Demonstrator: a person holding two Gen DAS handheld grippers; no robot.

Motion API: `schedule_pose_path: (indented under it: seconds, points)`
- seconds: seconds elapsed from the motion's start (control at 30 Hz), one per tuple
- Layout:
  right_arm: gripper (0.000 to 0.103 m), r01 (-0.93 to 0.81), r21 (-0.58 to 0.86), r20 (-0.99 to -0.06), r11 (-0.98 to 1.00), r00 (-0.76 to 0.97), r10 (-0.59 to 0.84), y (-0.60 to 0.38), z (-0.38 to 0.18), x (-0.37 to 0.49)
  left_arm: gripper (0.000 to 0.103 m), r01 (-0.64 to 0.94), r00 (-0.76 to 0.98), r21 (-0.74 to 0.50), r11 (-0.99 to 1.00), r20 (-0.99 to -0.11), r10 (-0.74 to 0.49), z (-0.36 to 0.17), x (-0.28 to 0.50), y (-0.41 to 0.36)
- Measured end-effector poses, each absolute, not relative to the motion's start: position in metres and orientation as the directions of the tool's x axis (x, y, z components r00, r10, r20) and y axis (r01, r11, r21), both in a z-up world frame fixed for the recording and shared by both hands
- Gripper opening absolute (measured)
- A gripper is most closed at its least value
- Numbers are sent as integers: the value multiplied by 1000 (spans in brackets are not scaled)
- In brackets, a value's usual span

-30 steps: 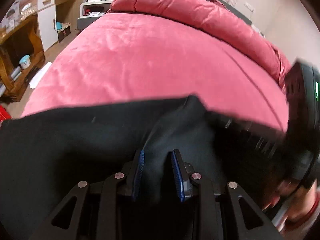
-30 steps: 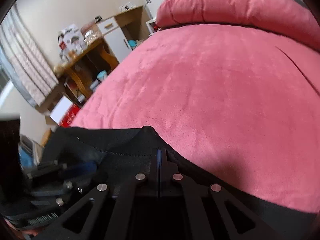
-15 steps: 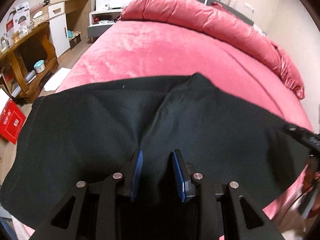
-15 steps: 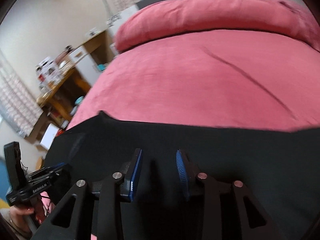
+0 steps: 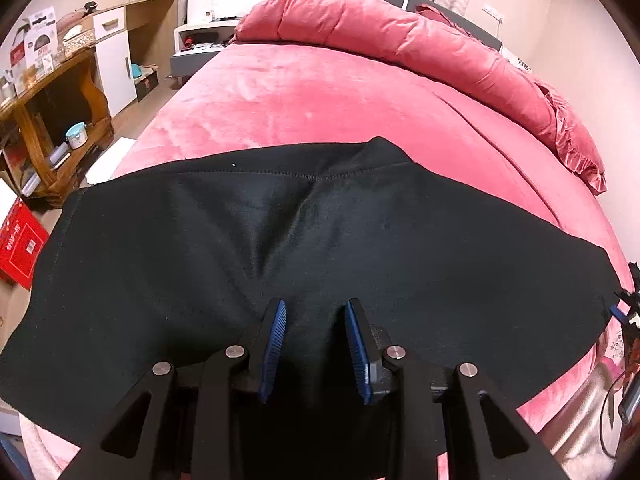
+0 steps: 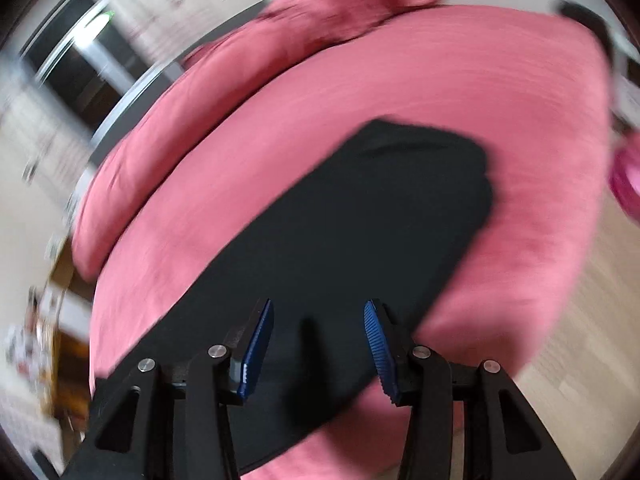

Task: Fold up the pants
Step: 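Bring the right tool beside the left tool over the trousers' waistband, then grasp the trousers' leg hems with the right tool and lift them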

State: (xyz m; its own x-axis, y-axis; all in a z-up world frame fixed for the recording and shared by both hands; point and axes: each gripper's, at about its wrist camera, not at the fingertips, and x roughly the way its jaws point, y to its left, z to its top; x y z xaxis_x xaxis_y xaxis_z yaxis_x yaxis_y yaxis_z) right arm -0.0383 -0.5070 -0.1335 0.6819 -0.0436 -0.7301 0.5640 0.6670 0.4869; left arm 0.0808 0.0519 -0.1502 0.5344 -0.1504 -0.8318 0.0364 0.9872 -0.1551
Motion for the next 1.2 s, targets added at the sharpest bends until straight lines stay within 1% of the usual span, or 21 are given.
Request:
schedule_pose_path:
  seconds: [0.03,0.1,0.13,0.27,0.33,0.5,0.53,0.57,0.63,0.67,0.7,0.77,0.8,0.9,1.03,1.2]
  points:
    - [50,590,512,-724,625,688,-57,-520,-137,-47,31,34,533,-157,987,-833,-150,-150,82,52]
    - [63,620,559,-712,551,700,-66,-543,-147,-61,31,29,534,-161,987,-832,-151,-148,83,52]
    - [64,629,581,-705,516,706,-67,-554,-153,-66,31,26,537,-160,987,-831,-149,-148,85,53]
    - [64,618,648,-673,445,738,-45,-578,-168,-70,32,11,548,-144,990,-827,-126,-144,89,57]
    - [64,595,703,-631,391,774,-44,-587,-172,-74,33,-8,555,-137,991,-825,-110,-142,90,62]
    - [62,588,717,-612,375,788,-64,-598,-173,-63,34,-23,549,-126,992,-831,-93,-146,91,68]
    - [61,588,718,-611,372,789,-65,-598,-173,-54,34,-18,547,-120,993,-832,-91,-148,91,68]
    - [57,585,722,-608,369,791,-64,-598,-173,-52,34,-13,547,-113,993,-833,-88,-149,91,67]
    - [42,585,720,-614,372,788,-52,-600,-175,-43,35,-5,539,-95,995,-839,-77,-153,91,65]
    - [27,585,718,-619,377,785,-40,-600,-175,-40,36,-6,533,-90,996,-843,-73,-154,91,65]
    - [24,584,718,-620,379,784,-32,-601,-177,-34,36,-7,529,-85,996,-846,-68,-155,91,64]
    - [22,585,714,-620,385,784,-43,-598,-170,-32,38,-5,527,-79,997,-848,-64,-156,91,63]
    - [21,577,716,-611,393,790,-46,-596,-165,-31,40,-3,526,-79,997,-848,-66,-157,91,63]
    - [21,555,688,-599,468,798,-64,-583,-138,-29,43,-1,524,-82,997,-849,-70,-157,90,62]
    - [21,489,661,-554,569,830,-69,-556,-92,-27,44,-3,530,-94,996,-845,-78,-156,89,63]
    - [21,415,643,-503,644,863,-55,-525,-49,-23,44,-9,540,-121,993,-836,-97,-154,86,68]
